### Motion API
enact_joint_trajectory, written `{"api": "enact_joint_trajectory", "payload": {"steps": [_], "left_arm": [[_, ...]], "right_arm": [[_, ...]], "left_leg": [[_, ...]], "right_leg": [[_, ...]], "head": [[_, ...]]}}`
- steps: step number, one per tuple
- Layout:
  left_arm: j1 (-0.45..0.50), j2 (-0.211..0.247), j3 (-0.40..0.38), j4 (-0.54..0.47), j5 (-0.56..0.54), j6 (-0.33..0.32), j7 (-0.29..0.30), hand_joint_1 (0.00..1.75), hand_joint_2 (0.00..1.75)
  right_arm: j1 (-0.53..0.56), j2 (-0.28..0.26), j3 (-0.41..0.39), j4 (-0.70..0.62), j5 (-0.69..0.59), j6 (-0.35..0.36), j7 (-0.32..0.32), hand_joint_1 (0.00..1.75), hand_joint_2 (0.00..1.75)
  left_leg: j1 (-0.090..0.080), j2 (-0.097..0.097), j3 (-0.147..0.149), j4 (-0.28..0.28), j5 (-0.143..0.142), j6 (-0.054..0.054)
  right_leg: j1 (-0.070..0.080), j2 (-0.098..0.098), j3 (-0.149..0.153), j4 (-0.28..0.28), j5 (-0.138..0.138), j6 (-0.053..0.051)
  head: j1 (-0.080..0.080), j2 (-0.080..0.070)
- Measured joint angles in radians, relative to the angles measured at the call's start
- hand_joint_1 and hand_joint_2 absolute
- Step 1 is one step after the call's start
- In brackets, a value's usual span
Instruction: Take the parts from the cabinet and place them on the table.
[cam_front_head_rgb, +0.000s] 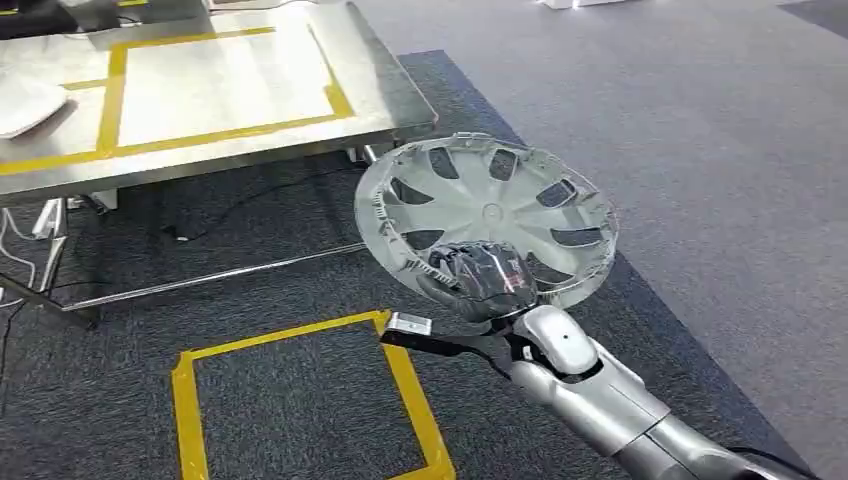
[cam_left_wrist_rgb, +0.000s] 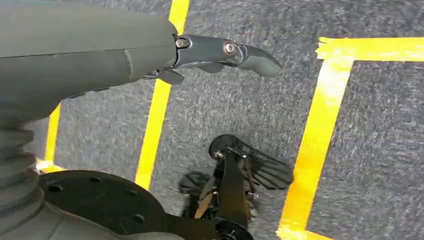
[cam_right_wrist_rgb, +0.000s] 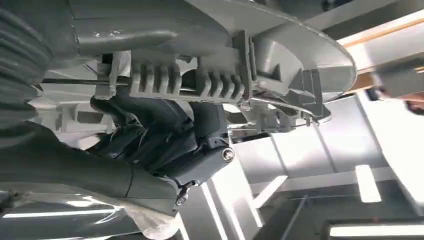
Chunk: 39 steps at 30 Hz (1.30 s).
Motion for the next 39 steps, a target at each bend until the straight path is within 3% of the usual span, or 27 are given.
{"api": "enact_joint_trajectory", "payload": {"steps": [1, 4, 5, 6, 7, 8, 10, 11, 12, 13, 14, 15, 16, 18, 20, 21, 22, 23, 25, 26, 27, 28, 30, 32, 35, 39], "left_arm": [[-0.002, 0.001, 0.000, 0.000, 0.000, 0.000, 0.000, 0.00, 1.75], [0.005, -0.001, 0.000, 0.000, 0.000, 0.002, 0.000, 0.00, 1.75], [0.007, 0.002, 0.000, 0.000, 0.001, 0.000, 0.000, 0.00, 1.75], [0.008, 0.002, 0.000, 0.000, 0.002, -0.002, 0.000, 0.00, 1.75], [0.006, 0.002, 0.000, 0.000, 0.002, -0.003, -0.001, 0.00, 1.75], [0.004, 0.001, 0.000, 0.000, 0.002, -0.006, -0.001, 0.00, 1.75], [0.001, 0.001, -0.001, 0.000, 0.001, -0.008, -0.002, 0.00, 1.75], [0.002, 0.001, -0.001, 0.000, 0.001, -0.008, -0.002, 0.00, 1.75], [0.005, 0.001, -0.001, 0.000, 0.001, -0.008, -0.002, 0.00, 1.75], [0.006, 0.001, -0.001, 0.000, 0.001, -0.008, -0.003, 0.00, 1.75], [0.006, 0.002, -0.001, 0.000, 0.001, -0.008, -0.005, 0.00, 1.75], [0.005, 0.002, -0.001, 0.000, 0.000, -0.010, -0.007, 0.00, 1.75], [0.003, 0.002, -0.001, 0.000, 0.000, -0.013, -0.010, 0.00, 1.75], [-0.002, 0.001, -0.001, 0.000, -0.003, -0.014, -0.012, 0.00, 1.75], [0.002, 0.002, -0.002, 0.000, -0.008, -0.011, -0.011, 0.00, 1.75], [0.004, 0.002, -0.002, 0.000, -0.010, -0.007, -0.008, 0.00, 1.75], [0.003, 0.002, -0.002, 0.000, -0.012, -0.003, -0.005, 0.00, 1.75], [0.000, 0.002, -0.003, 0.000, -0.014, 0.000, -0.002, 0.00, 1.75], [-0.003, 0.000, -0.006, 0.000, -0.019, 0.002, 0.003, 0.00, 1.75], [-0.003, -0.001, -0.006, 0.000, -0.020, 0.003, 0.003, 0.00, 1.75], [-0.003, -0.001, -0.006, 0.000, -0.020, 0.003, 0.006, 0.00, 1.75], [-0.002, -0.001, -0.006, 0.000, -0.020, 0.003, 0.006, 0.00, 1.75], [-0.002, -0.002, -0.007, 0.000, -0.022, 0.004, 0.008, 0.00, 1.75], [-0.003, -0.002, -0.010, 0.000, -0.027, 0.005, 0.010, 0.00, 1.75], [0.001, -0.001, -0.018, 0.000, -0.029, 0.006, 0.015, 0.00, 1.75], [0.000, -0.001, -0.025, 0.000, -0.034, 0.010, 0.019, 0.00, 1.75]], "right_arm": [[0.001, -0.001, 0.000, 0.000, 0.001, 0.000, -0.001, 1.75, 1.75], [0.001, -0.001, 0.000, -0.003, 0.003, -0.011, -0.006, 1.75, 1.75], [-0.001, 0.000, 0.000, -0.004, 0.003, -0.012, -0.006, 1.75, 1.75], [-0.002, 0.000, -0.001, -0.007, 0.003, -0.012, -0.006, 1.75, 1.75], [-0.001, 0.000, -0.001, -0.009, 0.003, -0.012, -0.006, 1.75, 1.75], [-0.001, 0.000, 0.000, -0.009, 0.005, -0.013, -0.009, 1.75, 1.75], [0.000, 0.000, 0.000, -0.009, 0.012, -0.020, -0.006, 1.75, 1.75], [0.001, 0.000, -0.002, -0.009, 0.016, -0.030, -0.004, 1.75, 1.75], [0.002, 0.000, -0.002, -0.009, 0.021, -0.039, -0.003, 1.75, 1.75], [0.003, 0.000, -0.003, -0.011, 0.025, -0.046, -0.002, 1.75, 1.75], [0.005, 0.000, -0.007, -0.016, 0.032, -0.054, 0.000, 1.75, 1.75], [0.008, 0.000, -0.010, -0.023, 0.039, -0.064, 0.002, 1.75, 1.75], [0.012, 0.000, -0.013, -0.026, 0.045, -0.078, 0.004, 1.75, 1.75], [0.020, 0.000, -0.022, -0.039, 0.063, -0.108, 0.008, 1.75, 1.75], [0.022, 0.003, -0.024, -0.054, 0.077, -0.127, 0.010, 1.75, 1.75], [0.023, 0.005, -0.027, -0.064, 0.079, -0.132, 0.013, 1.75, 1.75], [0.025, 0.005, -0.031, -0.069, 0.080, -0.135, 0.012, 1.75, 1.75], [0.030, 0.005, -0.034, -0.073, 0.078, -0.140, 0.013, 1.75, 1.75], [0.041, 0.005, -0.040, -0.079, 0.074, -0.141, 0.008, 1.75, 1.75], [0.047, 0.005, -0.040, -0.082, 0.073, -0.141, 0.005, 1.75, 1.75], [0.053, 0.005, -0.043, -0.088, 0.071, -0.142, -0.001, 1.75, 1.75], [0.058, 0.005, -0.048, -0.092, 0.071, -0.141, -0.005, 1.75, 1.75], [0.065, 0.005, -0.055, -0.101, 0.073, -0.141, -0.016, 1.75, 1.75], [0.078, 0.013, -0.071, -0.120, 0.084, -0.142, -0.049, 1.75, 1.75], [0.096, 0.027, -0.098, -0.145, 0.100, -0.144, -0.079, 1.75, 1.75], [0.135, 0.059, -0.155, -0.191, 0.116, -0.144, -0.142, 1.75, 1.75]], "left_leg": [[-0.004, -0.011, -0.008, 0.007, -0.002, -0.005], [0.006, -0.042, -0.014, 0.002, 0.004, -0.020], [0.002, -0.054, -0.015, 0.003, 0.003, -0.025], [-0.001, -0.019, -0.018, 0.013, -0.006, -0.029], [-0.005, 0.037, -0.032, 0.050, -0.031, -0.034], [-0.003, 0.068, -0.065, 0.121, -0.068, -0.040], [0.004, 0.088, -0.141, 0.274, -0.127, -0.046], [0.007, 0.090, -0.158, 0.307, -0.129, -0.048], [0.008, 0.091, -0.152, 0.293, -0.108, -0.049], [0.009, 0.095, -0.126, 0.239, -0.066, -0.048], [0.008, 0.107, -0.083, 0.148, -0.014, -0.044], [0.005, 0.139, -0.041, 0.061, 0.027, -0.037], [-0.013, 0.198, -0.022, 0.030, 0.014, -0.032], [-0.019, 0.188, -0.024, 0.009, 0.008, -0.019], [-0.017, 0.157, -0.024, 0.003, 0.005, -0.009], [-0.006, 0.148, -0.014, -0.004, 0.009, -0.002], [-0.005, 0.140, -0.013, -0.004, 0.008, 0.005], [-0.004, 0.129, -0.013, -0.004, 0.007, 0.011], [-0.003, 0.109, -0.011, -0.004, 0.004, 0.016], [-0.004, 0.100, -0.009, -0.003, 0.002, 0.017], [-0.004, 0.091, -0.005, -0.003, -0.001, 0.017], [-0.004, 0.083, 0.000, -0.003, -0.003, 0.015], [-0.004, 0.073, 0.011, -0.001, -0.012, 0.010], [-0.011, 0.066, 0.005, 0.010, -0.018, 0.000], [-0.010, 0.067, 0.004, 0.006, -0.016, 0.004], [-0.010, 0.067, 0.009, -0.003, -0.015, 0.003]], "right_leg": [[-0.003, 0.035, 0.016, -0.014, -0.020, -0.001], [0.004, 0.009, 0.025, -0.016, -0.021, -0.019], [-0.003, -0.003, 0.029, -0.023, -0.019, -0.025], [-0.005, -0.017, 0.035, -0.027, -0.017, -0.032], [-0.004, -0.029, 0.042, -0.030, -0.021, -0.040], [-0.002, -0.046, 0.045, -0.030, -0.024, -0.044], [0.002, -0.077, 0.050, -0.030, -0.030, -0.049], [0.002, -0.090, 0.053, -0.030, -0.033, -0.049], [0.002, -0.100, 0.057, -0.030, -0.037, -0.048], [0.002, -0.112, 0.063, -0.030, -0.041, -0.046], [0.003, -0.125, 0.072, -0.030, -0.047, -0.043], [0.003, -0.135, 0.080, -0.030, -0.053, -0.039], [0.009, -0.145, 0.083, -0.031, -0.058, -0.033], [0.016, -0.169, 0.081, -0.030, -0.063, -0.024], [0.017, -0.198, 0.095, -0.038, -0.070, -0.012], [0.010, -0.172, 0.086, -0.034, -0.083, -0.004], [0.006, -0.108, 0.076, -0.003, -0.100, -0.004], [0.006, -0.073, 0.044, 0.062, -0.130, -0.003], [0.007, -0.053, -0.058, 0.236, -0.190, 0.002], [0.008, -0.053, -0.093, 0.283, -0.192, 0.003], [0.008, -0.053, -0.104, 0.278, -0.166, 0.001], [0.008, -0.053, -0.092, 0.229, -0.121, -0.001], [0.008, -0.053, -0.020, 0.046, -0.007, -0.008], [0.010, -0.049, 0.020, -0.029, -0.010, -0.012], [0.010, -0.045, 0.018, -0.028, -0.006, -0.012], [0.012, -0.044, 0.019, -0.028, -0.010, -0.018]], "head": [[0.000, 0.000], [0.000, 0.000], [-0.001, 0.000], [-0.001, 0.000], [-0.014, 0.000], [-0.013, 0.000], [-0.013, 0.000], [-0.014, 0.000], [-0.014, 0.000], [-0.014, 0.000], [-0.014, 0.000], [-0.014, 0.000], [-0.013, 0.000], [-0.013, 0.000], [-0.015, 0.000], [-0.014, 0.000], [-0.011, 0.000], [-0.005, 0.000], [0.000, 0.000], [-0.001, 0.000], [0.000, 0.000], [0.000, 0.000], [0.000, 0.000], [0.001, 0.000], [-0.002, 0.000], [-0.001, 0.000]]}}
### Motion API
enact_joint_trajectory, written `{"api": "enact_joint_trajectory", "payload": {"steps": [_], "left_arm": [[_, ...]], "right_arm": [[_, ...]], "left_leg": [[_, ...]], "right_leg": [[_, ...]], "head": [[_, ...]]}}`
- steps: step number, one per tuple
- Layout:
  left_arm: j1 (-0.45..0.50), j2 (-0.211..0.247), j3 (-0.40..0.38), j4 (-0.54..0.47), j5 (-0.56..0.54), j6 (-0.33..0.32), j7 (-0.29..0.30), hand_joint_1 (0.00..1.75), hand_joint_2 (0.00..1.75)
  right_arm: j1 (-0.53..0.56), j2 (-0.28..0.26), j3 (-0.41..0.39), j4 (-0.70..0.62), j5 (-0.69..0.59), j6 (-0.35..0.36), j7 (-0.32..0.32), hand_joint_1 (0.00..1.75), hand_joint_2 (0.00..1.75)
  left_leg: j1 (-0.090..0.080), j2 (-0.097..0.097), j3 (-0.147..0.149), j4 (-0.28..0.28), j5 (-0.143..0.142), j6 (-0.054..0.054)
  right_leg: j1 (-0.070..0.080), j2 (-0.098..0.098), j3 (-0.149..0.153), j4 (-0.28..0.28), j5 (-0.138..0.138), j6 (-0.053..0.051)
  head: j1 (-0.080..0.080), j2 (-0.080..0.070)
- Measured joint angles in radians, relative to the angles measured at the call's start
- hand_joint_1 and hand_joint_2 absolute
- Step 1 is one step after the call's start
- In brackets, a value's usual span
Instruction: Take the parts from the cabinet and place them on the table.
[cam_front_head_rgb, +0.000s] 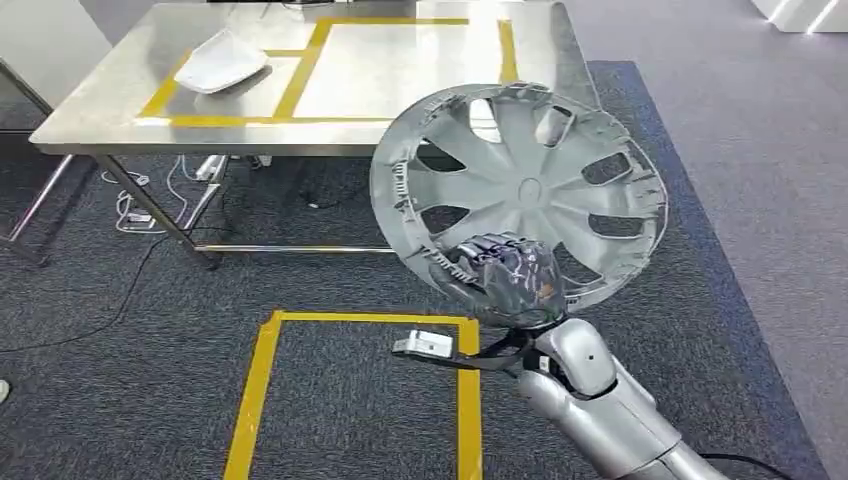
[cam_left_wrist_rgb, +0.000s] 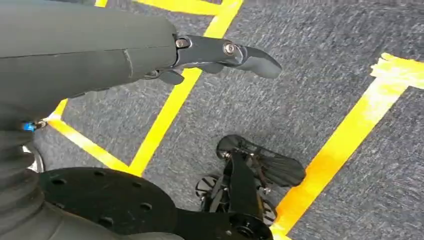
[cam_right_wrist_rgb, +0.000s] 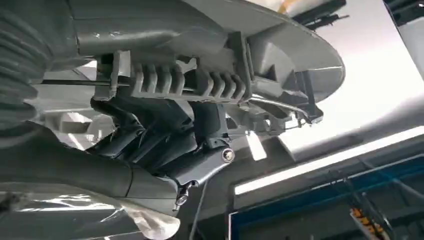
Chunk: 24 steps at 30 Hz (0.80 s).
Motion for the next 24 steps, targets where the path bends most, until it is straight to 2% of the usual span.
{"api": "enact_joint_trajectory", "payload": {"steps": [7, 8, 10, 11, 12, 13, 15, 16, 17, 18, 20, 21, 22, 23, 24], "left_arm": [[0.000, 0.002, -0.001, 0.000, -0.005, 0.005, 0.002, 0.00, 1.75], [-0.001, 0.003, -0.001, 0.000, -0.005, 0.005, 0.002, 0.00, 1.75], [-0.001, 0.003, -0.001, 0.000, -0.005, 0.005, 0.002, 0.00, 1.75], [-0.001, 0.002, -0.001, 0.000, -0.005, 0.005, 0.002, 0.00, 1.75], [-0.001, 0.002, -0.001, 0.000, -0.005, 0.005, 0.002, 0.00, 1.75], [-0.002, 0.003, -0.001, 0.000, -0.005, 0.005, 0.002, 0.00, 1.75], [-0.001, 0.001, -0.002, 0.000, -0.005, 0.004, 0.002, 0.00, 1.75], [-0.001, 0.001, -0.002, 0.000, -0.005, 0.004, 0.002, 0.00, 1.75], [0.000, 0.001, -0.002, 0.000, -0.005, 0.004, 0.002, 0.00, 1.75], [0.000, 0.001, -0.002, 0.000, -0.005, 0.004, 0.002, 0.00, 1.75], [0.000, 0.000, -0.002, 0.000, -0.005, 0.000, 0.002, 0.00, 1.75], [0.000, 0.000, -0.002, 0.000, -0.005, -0.001, 0.002, 0.00, 1.75], [-0.003, 0.002, -0.002, 0.000, -0.005, -0.001, 0.002, 0.00, 1.75], [-0.002, 0.002, -0.002, 0.000, -0.005, -0.001, 0.002, 0.00, 1.75], [0.001, 0.002, -0.002, 0.000, -0.005, -0.001, 0.002, 0.00, 1.75]], "right_arm": [[0.037, 0.041, -0.063, -0.046, 0.011, 0.000, -0.059, 1.75, 1.75], [0.041, 0.046, -0.069, -0.051, 0.011, 0.000, -0.061, 1.75, 1.75], [0.048, 0.052, -0.077, -0.060, 0.011, 0.000, -0.065, 1.75, 1.75], [0.049, 0.052, -0.081, -0.063, 0.012, 0.000, -0.066, 1.75, 1.75], [0.050, 0.053, -0.086, -0.066, 0.012, 0.000, -0.068, 1.75, 1.75], [0.049, 0.054, -0.087, -0.070, 0.012, 0.000, -0.069, 1.75, 1.75], [0.054, 0.055, -0.090, -0.072, 0.013, -0.001, -0.076, 1.75, 1.75], [0.058, 0.055, -0.093, -0.072, 0.013, -0.001, -0.077, 1.75, 1.75], [0.060, 0.055, -0.094, -0.072, 0.013, -0.001, -0.078, 1.75, 1.75], [0.062, 0.055, -0.095, -0.072, 0.012, -0.001, -0.078, 1.75, 1.75], [0.063, 0.057, -0.099, -0.074, 0.012, -0.001, -0.078, 1.75, 1.75], [0.062, 0.057, -0.099, -0.076, 0.013, -0.001, -0.080, 1.75, 1.75], [0.062, 0.057, -0.099, -0.076, 0.014, -0.001, -0.081, 1.75, 1.75], [0.062, 0.058, -0.099, -0.077, 0.014, -0.003, -0.083, 1.75, 1.75], [0.064, 0.059, -0.101, -0.078, 0.014, -0.003, -0.083, 1.75, 1.75]], "left_leg": [[-0.002, 0.001, 0.001, 0.004, -0.004, 0.000], [-0.003, 0.001, 0.001, 0.003, -0.007, 0.004], [-0.003, 0.003, 0.005, -0.014, -0.005, 0.011], [0.004, 0.004, 0.019, -0.023, 0.003, 0.014], [0.006, 0.004, 0.027, -0.027, 0.005, 0.015], [0.007, 0.004, 0.027, -0.027, 0.003, 0.019], [0.007, 0.005, 0.027, -0.027, 0.002, 0.019], [0.007, 0.006, 0.028, -0.026, 0.001, 0.018], [0.007, 0.005, 0.029, -0.026, 0.000, 0.017], [0.009, 0.005, 0.032, -0.025, -0.002, 0.014], [0.013, 0.002, 0.039, -0.018, -0.011, 0.005], [0.015, 0.002, 0.040, -0.011, -0.019, -0.003], [0.011, 0.001, 0.038, -0.006, -0.022, -0.010], [0.011, 0.001, 0.034, -0.009, -0.026, -0.017], [0.011, 0.001, 0.040, -0.007, -0.026, -0.022]], "right_leg": [[-0.002, 0.000, 0.003, -0.001, 0.000, -0.001], [-0.003, -0.001, 0.006, -0.007, 0.000, 0.002], [-0.002, -0.001, 0.011, 0.004, 0.021, 0.014], [0.000, -0.001, 0.009, 0.006, 0.013, 0.015], [-0.001, -0.002, 0.000, 0.021, -0.009, 0.018], [-0.001, -0.002, -0.019, 0.068, -0.041, 0.022], [-0.003, -0.002, -0.091, 0.219, -0.111, 0.028], [-0.003, -0.002, -0.127, 0.283, -0.132, 0.033], [-0.005, -0.002, -0.135, 0.287, -0.125, 0.036], [-0.007, -0.003, -0.120, 0.250, -0.096, 0.038], [-0.012, -0.003, -0.035, 0.071, -0.001, 0.041], [-0.013, -0.001, -0.002, 0.000, 0.010, 0.042], [-0.004, 0.002, -0.006, -0.007, -0.028, 0.027], [-0.004, 0.002, 0.010, -0.002, -0.026, 0.008], [-0.003, 0.002, 0.009, -0.003, -0.006, -0.001]], "head": [[0.000, 0.000], [0.000, 0.000], [0.001, 0.000], [0.000, 0.000], [0.004, 0.000], [0.009, 0.000], [0.010, 0.000], [0.011, 0.000], [0.011, 0.000], [0.011, 0.000], [0.010, 0.000], [0.010, 0.000], [0.011, 0.000], [0.011, 0.000], [0.010, 0.000]]}}
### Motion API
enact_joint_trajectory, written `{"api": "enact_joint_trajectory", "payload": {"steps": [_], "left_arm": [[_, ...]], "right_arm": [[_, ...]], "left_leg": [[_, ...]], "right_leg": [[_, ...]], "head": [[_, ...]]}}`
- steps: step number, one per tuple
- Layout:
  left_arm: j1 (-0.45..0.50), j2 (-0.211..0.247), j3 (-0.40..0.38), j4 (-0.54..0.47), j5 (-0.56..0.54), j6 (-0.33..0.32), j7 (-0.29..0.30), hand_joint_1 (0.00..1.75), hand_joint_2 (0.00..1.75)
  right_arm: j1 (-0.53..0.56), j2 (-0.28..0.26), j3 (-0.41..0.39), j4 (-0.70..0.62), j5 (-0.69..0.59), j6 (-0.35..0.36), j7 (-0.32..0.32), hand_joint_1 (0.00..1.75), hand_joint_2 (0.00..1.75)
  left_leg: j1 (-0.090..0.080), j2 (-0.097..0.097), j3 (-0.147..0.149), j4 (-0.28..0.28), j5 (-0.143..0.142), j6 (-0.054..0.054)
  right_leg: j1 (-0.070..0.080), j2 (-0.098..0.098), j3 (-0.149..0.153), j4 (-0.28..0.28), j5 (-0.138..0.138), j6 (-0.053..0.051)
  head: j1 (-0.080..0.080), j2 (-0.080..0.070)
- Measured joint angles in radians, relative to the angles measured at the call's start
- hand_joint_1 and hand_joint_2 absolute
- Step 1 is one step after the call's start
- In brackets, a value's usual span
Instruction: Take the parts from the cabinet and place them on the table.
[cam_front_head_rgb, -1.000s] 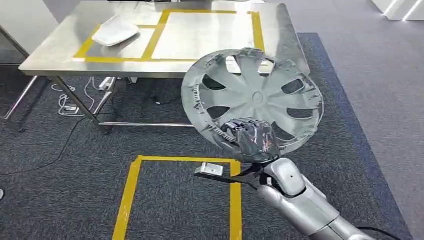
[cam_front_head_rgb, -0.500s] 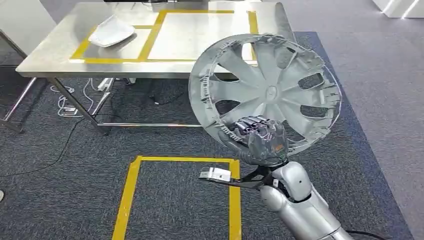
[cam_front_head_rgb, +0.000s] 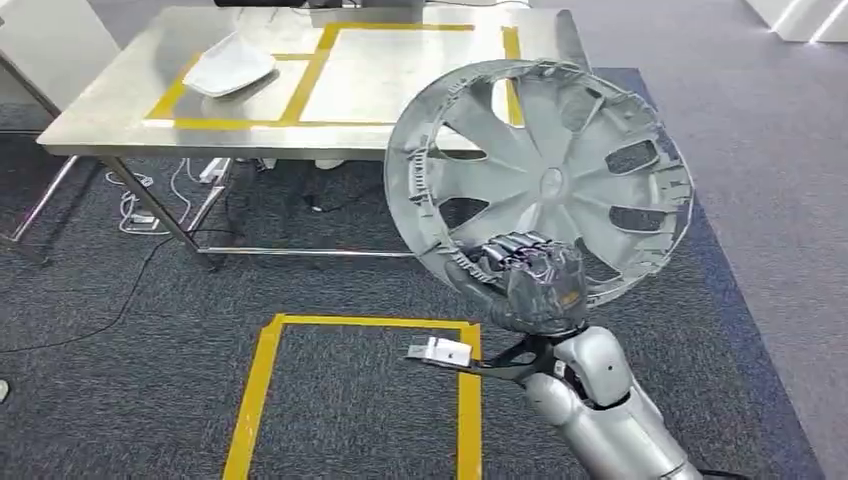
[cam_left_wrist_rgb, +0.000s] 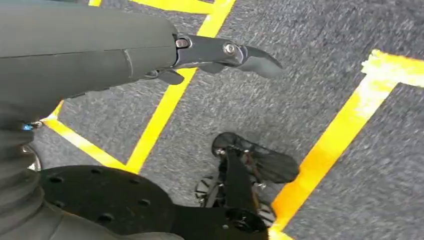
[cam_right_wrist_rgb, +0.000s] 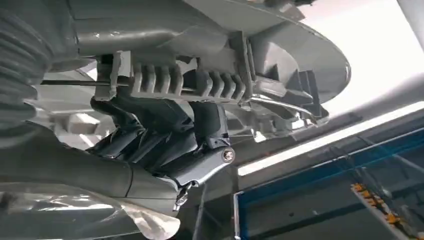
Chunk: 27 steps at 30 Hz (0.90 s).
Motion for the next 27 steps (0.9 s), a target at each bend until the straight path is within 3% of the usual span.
{"api": "enact_joint_trajectory", "payload": {"steps": [2, 3, 4, 6, 7, 8, 9, 12, 14, 15, 17, 19, 20, 22, 23, 24, 25, 27], "left_arm": [[0.001, 0.000, 0.000, 0.000, 0.000, 0.000, 0.000, 0.00, 1.75], [0.000, 0.001, 0.000, 0.000, 0.000, 0.000, 0.000, 0.00, 1.75], [-0.002, 0.001, -0.001, 0.000, 0.000, 0.000, 0.000, 0.00, 1.75], [-0.002, 0.000, -0.002, 0.000, 0.000, 0.000, 0.000, 0.00, 1.75], [-0.001, 0.000, -0.002, 0.000, 0.000, -0.001, 0.000, 0.00, 1.75], [0.001, 0.000, -0.003, 0.000, 0.000, -0.002, 0.000, 0.00, 1.75], [0.002, 0.000, -0.003, 0.000, 0.000, -0.003, 0.000, 0.00, 1.75], [0.004, 0.000, -0.003, 0.000, 0.000, -0.004, 0.000, 0.00, 1.75], [0.002, 0.000, -0.004, 0.000, -0.001, -0.002, 0.000, 0.00, 1.75], [0.003, 0.000, -0.005, 0.000, -0.001, -0.002, 0.000, 0.00, 1.75], [0.005, 0.001, -0.005, 0.000, -0.001, -0.001, -0.001, 0.00, 1.75], [0.002, 0.002, -0.005, 0.000, -0.001, -0.001, -0.001, 0.00, 1.75], [-0.001, 0.002, -0.005, 0.000, -0.001, -0.001, -0.002, 0.00, 1.75], [-0.003, -0.002, -0.005, 0.000, -0.001, -0.002, -0.002, 0.00, 1.75], [0.000, -0.002, -0.005, 0.000, -0.001, -0.002, -0.002, 0.00, 1.75], [0.002, -0.003, -0.005, 0.000, -0.001, -0.002, -0.002, 0.00, 1.75], [0.002, -0.003, -0.005, 0.000, -0.001, -0.002, -0.001, 0.00, 1.75], [0.002, -0.005, -0.005, 0.000, -0.001, -0.002, -0.002, 0.00, 1.75]], "right_arm": [[0.001, 0.002, -0.002, 0.000, 0.000, 0.000, -0.001, 1.75, 1.75], [0.002, 0.005, -0.005, 0.000, -0.002, 0.000, 0.000, 1.75, 1.75], [0.002, 0.007, -0.008, -0.002, -0.002, 0.000, 0.000, 1.75, 1.75], [0.002, 0.009, -0.010, -0.003, -0.001, 0.000, -0.003, 1.75, 1.75], [0.003, 0.009, -0.010, -0.003, 0.000, 0.000, -0.005, 1.75, 1.75], [0.004, 0.009, -0.011, -0.003, -0.001, 0.000, -0.005, 1.75, 1.75], [0.006, 0.009, -0.012, -0.003, -0.002, 0.000, -0.005, 1.75, 1.75], [0.005, 0.011, -0.013, -0.003, -0.002, 0.000, -0.006, 1.75, 1.75], [0.005, 0.011, -0.014, -0.003, -0.002, -0.001, -0.008, 1.75, 1.75], [0.005, 0.012, -0.015, -0.003, -0.002, -0.001, -0.008, 1.75, 1.75], [0.004, 0.013, -0.016, -0.003, -0.003, -0.002, -0.008, 1.75, 1.75], [-0.001, 0.014, -0.017, -0.005, -0.004, -0.003, -0.008, 1.75, 1.75], [-0.002, 0.014, -0.016, -0.004, -0.003, -0.003, -0.010, 1.75, 1.75], [0.001, 0.014, -0.016, -0.004, -0.003, -0.003, -0.011, 1.75, 1.75], [0.001, 0.014, -0.016, -0.004, -0.002, -0.003, -0.011, 1.75, 1.75], [0.001, 0.014, -0.016, -0.004, -0.002, -0.003, -0.011, 1.75, 1.75], [0.001, 0.014, -0.016, -0.004, -0.003, -0.003, -0.011, 1.75, 1.75], [0.002, 0.014, -0.017, -0.004, -0.004, -0.003, -0.009, 1.75, 1.75]], "left_leg": [[0.001, 0.000, 0.004, 0.010, -0.004, -0.007], [0.003, 0.010, 0.000, 0.023, -0.015, -0.013], [0.003, 0.017, -0.022, 0.067, -0.038, -0.019], [0.007, 0.020, -0.101, 0.217, -0.105, -0.026], [0.007, 0.020, -0.142, 0.284, -0.125, -0.027], [0.007, 0.020, -0.163, 0.306, -0.121, -0.028], [0.008, 0.020, -0.162, 0.285, -0.094, -0.026], [0.007, 0.021, -0.097, 0.054, 0.069, -0.012], [-0.008, 0.026, -0.092, 0.022, 0.035, -0.001], [-0.011, 0.024, -0.087, 0.028, 0.051, 0.005], [-0.010, 0.022, -0.066, 0.015, 0.041, 0.021], [-0.004, 0.021, -0.043, 0.003, 0.035, 0.032], [-0.005, 0.021, -0.039, 0.003, 0.028, 0.038], [-0.008, 0.019, -0.027, 0.003, 0.012, 0.043], [-0.009, 0.017, -0.017, 0.003, 0.003, 0.043], [-0.010, 0.016, -0.002, 0.003, -0.008, 0.043], [-0.010, 0.014, 0.012, 0.003, -0.018, 0.043], [-0.010, 0.011, 0.043, 0.003, -0.041, 0.040]], "right_leg": [[-0.004, 0.000, 0.012, -0.001, -0.001, -0.010], [-0.005, -0.002, 0.020, -0.004, -0.005, -0.016], [-0.005, -0.004, 0.025, -0.004, -0.009, -0.023], [-0.004, -0.006, 0.034, -0.004, -0.019, -0.028], [-0.004, -0.007, 0.040, -0.004, -0.026, -0.027], [-0.004, -0.007, 0.049, -0.004, -0.033, -0.026], [-0.004, -0.007, 0.060, -0.004, -0.041, -0.026], [-0.004, -0.007, 0.098, -0.004, -0.071, -0.016], [-0.004, -0.006, 0.104, -0.009, -0.082, -0.002], [-0.004, -0.008, 0.108, -0.015, -0.090, 0.005], [-0.005, -0.009, 0.126, -0.005, -0.079, 0.019], [-0.005, -0.008, 0.077, 0.078, -0.080, 0.021], [-0.005, -0.008, 0.021, 0.160, -0.088, 0.023], [-0.004, -0.008, -0.082, 0.286, -0.158, 0.029], [-0.003, -0.008, -0.114, 0.308, -0.174, 0.030], [-0.002, -0.008, -0.127, 0.291, -0.163, 0.029], [0.002, -0.008, -0.122, 0.243, -0.126, 0.024], [0.014, -0.008, -0.082, 0.070, 0.009, 0.006]], "head": [[0.000, 0.000], [0.002, 0.000], [-0.002, 0.000], [0.000, 0.000], [0.000, 0.000], [0.000, 0.000], [0.000, 0.000], [-0.001, 0.000], [-0.002, 0.000], [-0.003, 0.000], [-0.001, 0.000], [0.004, 0.000], [0.007, 0.000], [0.007, 0.000], [0.007, 0.000], [0.006, 0.000], [0.007, 0.000], [0.007, 0.000]]}}
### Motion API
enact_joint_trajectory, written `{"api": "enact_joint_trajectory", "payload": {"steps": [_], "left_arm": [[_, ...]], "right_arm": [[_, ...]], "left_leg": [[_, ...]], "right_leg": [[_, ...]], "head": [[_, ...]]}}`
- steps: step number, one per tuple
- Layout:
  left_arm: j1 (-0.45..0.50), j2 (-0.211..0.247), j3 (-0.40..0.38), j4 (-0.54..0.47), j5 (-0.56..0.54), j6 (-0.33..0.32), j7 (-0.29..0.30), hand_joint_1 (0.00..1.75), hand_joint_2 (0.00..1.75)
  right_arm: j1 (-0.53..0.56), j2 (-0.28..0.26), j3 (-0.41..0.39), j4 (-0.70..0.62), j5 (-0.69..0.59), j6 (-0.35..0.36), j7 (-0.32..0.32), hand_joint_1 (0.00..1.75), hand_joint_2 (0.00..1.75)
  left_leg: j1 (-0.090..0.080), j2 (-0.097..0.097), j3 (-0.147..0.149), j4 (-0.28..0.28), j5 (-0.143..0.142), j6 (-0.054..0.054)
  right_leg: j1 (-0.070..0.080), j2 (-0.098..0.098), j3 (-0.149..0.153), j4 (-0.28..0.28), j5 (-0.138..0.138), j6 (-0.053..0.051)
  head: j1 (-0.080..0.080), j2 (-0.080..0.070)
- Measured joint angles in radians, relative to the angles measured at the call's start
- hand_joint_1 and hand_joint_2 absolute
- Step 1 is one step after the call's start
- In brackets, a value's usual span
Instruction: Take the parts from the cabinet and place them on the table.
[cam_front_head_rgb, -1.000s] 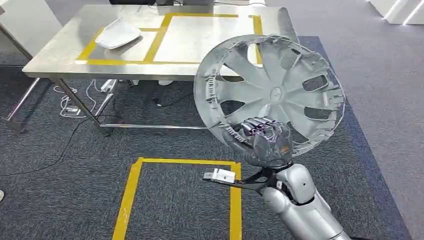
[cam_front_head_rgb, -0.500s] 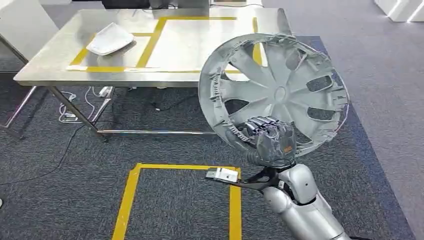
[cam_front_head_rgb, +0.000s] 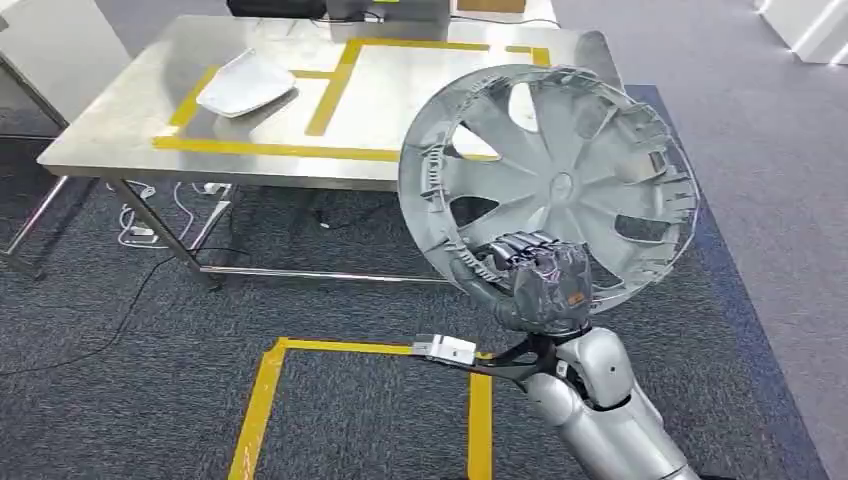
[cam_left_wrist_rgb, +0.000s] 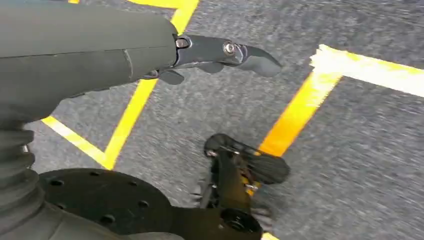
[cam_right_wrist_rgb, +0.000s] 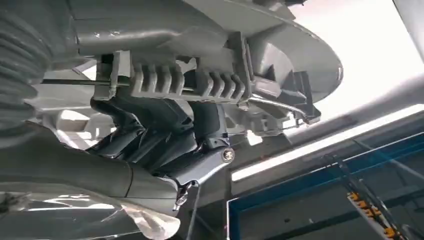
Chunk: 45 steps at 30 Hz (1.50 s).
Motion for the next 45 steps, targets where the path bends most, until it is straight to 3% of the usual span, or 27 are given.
{"api": "enact_joint_trajectory", "payload": {"steps": [1, 2, 5, 6, 8, 10, 11, 12, 13, 14, 16, 17, 19, 21, 23, 26, 27, 28, 31, 33, 35, 37, 38, 41, 42, 43, 45], "left_arm": [[0.002, -0.003, 0.000, 0.001, 0.000, 0.000, 0.000, 0.00, 1.75], [0.002, -0.004, 0.000, 0.001, 0.000, -0.002, 0.000, 0.00, 1.75], [0.001, -0.008, 0.000, 0.001, 0.000, -0.002, 0.000, 0.00, 1.75], [-0.001, -0.005, 0.000, 0.001, 0.000, -0.002, 0.000, 0.00, 1.75], [-0.003, -0.007, 0.000, 0.001, 0.000, -0.002, -0.001, 0.00, 1.75], [-0.001, -0.005, 0.000, 0.001, 0.000, -0.002, -0.001, 0.00, 1.75], [0.000, -0.005, 0.000, 0.001, 0.000, -0.002, -0.001, 0.00, 1.75], [0.002, -0.005, 0.000, 0.001, 0.000, -0.002, -0.001, 0.00, 1.75], [0.002, -0.005, 0.000, 0.001, 0.000, -0.002, -0.001, 0.00, 1.75], [0.002, -0.004, 0.000, 0.001, 0.000, -0.002, -0.001, 0.00, 1.75], [0.006, -0.005, 0.000, 0.002, 0.000, -0.002, -0.001, 0.00, 1.75], [0.004, -0.009, -0.001, 0.005, 0.000, -0.002, -0.001, 0.00, 1.75], [0.003, -0.009, -0.001, 0.005, 0.000, -0.001, -0.001, 0.00, 1.75], [0.000, -0.008, -0.001, 0.005, 0.000, 0.000, -0.001, 0.00, 1.75], [-0.003, -0.007, -0.001, 0.005, 0.000, 0.001, -0.001, 0.00, 1.75], [-0.005, -0.008, -0.002, 0.005, -0.001, 0.003, -0.001, 0.00, 1.75], [-0.002, -0.008, -0.002, 0.005, -0.001, 0.004, -0.001, 0.00, 1.75], [-0.001, -0.008, -0.002, 0.005, 0.000, 0.006, -0.001, 0.00, 1.75], [-0.001, -0.010, -0.003, 0.005, -0.006, 0.006, 0.000, 0.00, 1.75], [-0.003, -0.011, -0.009, 0.005, -0.012, 0.000, -0.001, 0.00, 1.75], [-0.002, -0.011, -0.016, 0.005, -0.013, -0.004, -0.001, 0.00, 1.75], [-0.006, -0.009, -0.018, 0.005, -0.016, -0.006, -0.001, 0.00, 1.75], [-0.010, -0.009, -0.018, 0.005, -0.020, -0.008, -0.001, 0.00, 1.75], [-0.012, -0.006, -0.022, 0.005, -0.023, -0.011, -0.001, 0.00, 1.75], [-0.011, -0.006, -0.024, 0.005, -0.025, -0.010, 0.000, 0.00, 1.75], [-0.010, -0.006, -0.026, 0.005, -0.026, -0.010, 0.001, 0.00, 1.75], [-0.010, -0.006, -0.028, 0.005, -0.032, -0.009, 0.003, 0.00, 1.75]], "right_arm": [[-0.001, 0.000, 0.000, 0.001, 0.001, 0.000, -0.001, 1.75, 1.75], [-0.005, 0.000, 0.001, 0.003, 0.001, 0.000, -0.001, 1.75, 1.75], [-0.007, 0.000, 0.002, 0.004, 0.001, 0.000, -0.001, 1.75, 1.75], [-0.007, 0.001, 0.001, 0.004, -0.001, 0.000, 0.000, 1.75, 1.75], [-0.008, 0.002, -0.003, 0.005, -0.002, 0.000, 0.002, 1.75, 1.75], [-0.008, 0.002, -0.002, 0.006, 0.000, 0.000, -0.001, 1.75, 1.75], [-0.008, 0.002, -0.002, 0.006, 0.000, 0.000, -0.001, 1.75, 1.75], [-0.007, 0.002, -0.002, 0.006, 0.000, 0.000, -0.001, 1.75, 1.75], [-0.007, 0.002, -0.002, 0.007, -0.001, 0.000, 0.000, 1.75, 1.75], [-0.007, 0.002, -0.003, 0.007, -0.002, 0.000, 0.000, 1.75, 1.75], [-0.009, 0.002, -0.001, 0.009, -0.003, 0.000, 0.000, 1.75, 1.75], [-0.012, 0.002, 0.000, 0.011, -0.003, 0.000, 0.001, 1.75, 1.75], [-0.017, 0.002, 0.001, 0.013, -0.006, -0.002, 0.008, 1.75, 1.75], [-0.021, 0.002, 0.002, 0.013, -0.006, -0.002, 0.015, 1.75, 1.75], [-0.028, 0.002, 0.004, 0.015, -0.006, -0.002, 0.018, 1.75, 1.75], [-0.028, 0.002, 0.008, 0.020, -0.005, -0.002, 0.022, 1.75, 1.75], [-0.028, 0.002, 0.010, 0.022, -0.005, -0.002, 0.025, 1.75, 1.75], [-0.028, 0.002, 0.010, 0.024, -0.005, -0.002, 0.026, 1.75, 1.75], [-0.029, 0.002, 0.011, 0.029, -0.006, -0.002, 0.031, 1.75, 1.75], [-0.042, 0.002, 0.022, 0.037, -0.003, -0.002, 0.036, 1.75, 1.75], [-0.059, 0.002, 0.035, 0.044, -0.005, -0.002, 0.051, 1.75, 1.75], [-0.078, 0.002, 0.052, 0.057, -0.011, -0.002, 0.072, 1.75, 1.75], [-0.095, 0.002, 0.060, 0.069, -0.015, -0.002, 0.082, 1.75, 1.75], [-0.138, 0.001, 0.089, 0.097, -0.018, -0.002, 0.093, 1.75, 1.75], [-0.146, 0.001, 0.098, 0.108, -0.022, -0.002, 0.100, 1.75, 1.75], [-0.156, 0.000, 0.108, 0.120, -0.027, -0.002, 0.109, 1.75, 1.75], [-0.179, 0.000, 0.131, 0.144, -0.038, -0.002, 0.127, 1.75, 1.75]], "left_leg": [[0.000, 0.000, 0.003, 0.000, -0.009, -0.002], [-0.002, -0.002, 0.008, -0.001, -0.016, -0.010], [-0.002, 0.002, 0.027, -0.010, -0.017, -0.022], [-0.006, 0.002, 0.016, 0.009, -0.019, -0.024], [-0.003, 0.005, -0.053, 0.140, -0.017, -0.037], [0.008, 0.006, -0.133, 0.258, -0.089, -0.052], [0.014, 0.006, -0.159, 0.280, -0.121, -0.059], [0.019, 0.007, -0.170, 0.272, -0.127, -0.066], [0.026, 0.008, -0.164, 0.228, -0.101, -0.073], [0.032, 0.010, -0.149, 0.162, -0.050, -0.080], [0.048, 0.016, -0.120, 0.011, 0.106, -0.095], [0.041, 0.020, -0.130, 0.011, 0.068, -0.087], [0.037, 0.018, -0.122, 0.013, 0.083, -0.059], [0.035, 0.013, -0.106, 0.013, 0.079, -0.047], [0.032, 0.012, -0.091, 0.009, 0.068, -0.029], [0.022, 0.009, -0.080, 0.010, 0.051, -0.016], [0.019, 0.007, -0.072, 0.010, 0.044, -0.015], [0.016, 0.005, -0.060, 0.009, 0.035, -0.015], [0.009, 0.002, -0.023, 0.008, 0.009, -0.015], [0.008, 0.002, -0.020, 0.006, -0.002, -0.026], [0.007, 0.006, -0.012, 0.016, 0.009, -0.039], [0.005, 0.006, -0.009, 0.033, -0.003, -0.048], [0.007, 0.008, -0.028, 0.076, -0.015, -0.055], [0.017, 0.008, -0.143, 0.258, -0.099, -0.070], [0.018, 0.008, -0.168, 0.283, -0.104, -0.071], [0.021, 0.008, -0.173, 0.267, -0.083, -0.073], [0.025, 0.009, -0.143, 0.144, 0.019, -0.073]], "right_leg": [[0.009, -0.002, 0.005, -0.061, 0.060, -0.014], [0.011, -0.001, 0.011, -0.068, 0.025, -0.016], [0.010, -0.001, 0.040, -0.080, 0.035, -0.032], [-0.003, -0.003, 0.059, -0.093, 0.036, -0.033], [-0.007, -0.006, 0.082, -0.105, 0.026, -0.037], [-0.010, -0.006, 0.100, -0.105, 0.009, -0.036], [-0.012, -0.005, 0.111, -0.105, 0.000, -0.035], [-0.014, -0.004, 0.124, -0.105, -0.010, -0.033], [-0.018, -0.004, 0.140, -0.105, -0.022, -0.029], [-0.022, -0.003, 0.155, -0.105, -0.032, -0.023], [-0.025, -0.003, 0.160, -0.105, -0.055, -0.007], [-0.027, 0.001, 0.181, -0.095, -0.063, 0.003], [-0.027, 0.001, 0.186, -0.096, -0.072, 0.023], [-0.032, -0.001, 0.189, -0.087, -0.070, 0.030], [-0.032, -0.003, 0.129, 0.014, -0.083, 0.029], [-0.024, -0.002, -0.025, 0.219, -0.174, 0.029], [-0.020, -0.002, -0.051, 0.232, -0.175, 0.025], [-0.016, -0.001, -0.054, 0.202, -0.148, 0.018], [0.001, -0.002, 0.022, -0.039, 0.027, -0.014], [0.009, -0.002, 0.032, -0.067, -0.004, -0.020], [0.010, 0.000, 0.047, -0.076, 0.017, -0.032], [-0.002, -0.002, 0.076, -0.088, 0.015, -0.036], [-0.003, -0.002, 0.084, -0.089, 0.009, -0.038], [-0.003, 0.000, 0.098, -0.089, -0.007, -0.043], [-0.004, 0.000, 0.106, -0.089, -0.014, -0.042], [-0.004, 0.001, 0.117, -0.089, -0.022, -0.041], [-0.005, 0.001, 0.142, -0.088, -0.039, -0.035]], "head": [[0.000, 0.000], [-0.002, 0.000], [-0.003, 0.000], [-0.002, 0.000], [-0.010, 0.000], [-0.009, 0.000], [-0.009, 0.000], [-0.009, 0.000], [-0.008, 0.000], [-0.009, 0.000], [-0.011, 0.000], [-0.015, 0.000], [-0.016, 0.000], [-0.014, 0.000], [-0.008, 0.000], [-0.003, 0.000], [-0.002, 0.000], [-0.003, 0.000], [-0.002, 0.000], [-0.006, 0.000], [-0.008, 0.000], [-0.006, 0.000], [-0.013, 0.000], [-0.011, 0.000], [-0.011, 0.000], [-0.011, 0.000], [-0.011, 0.000]]}}
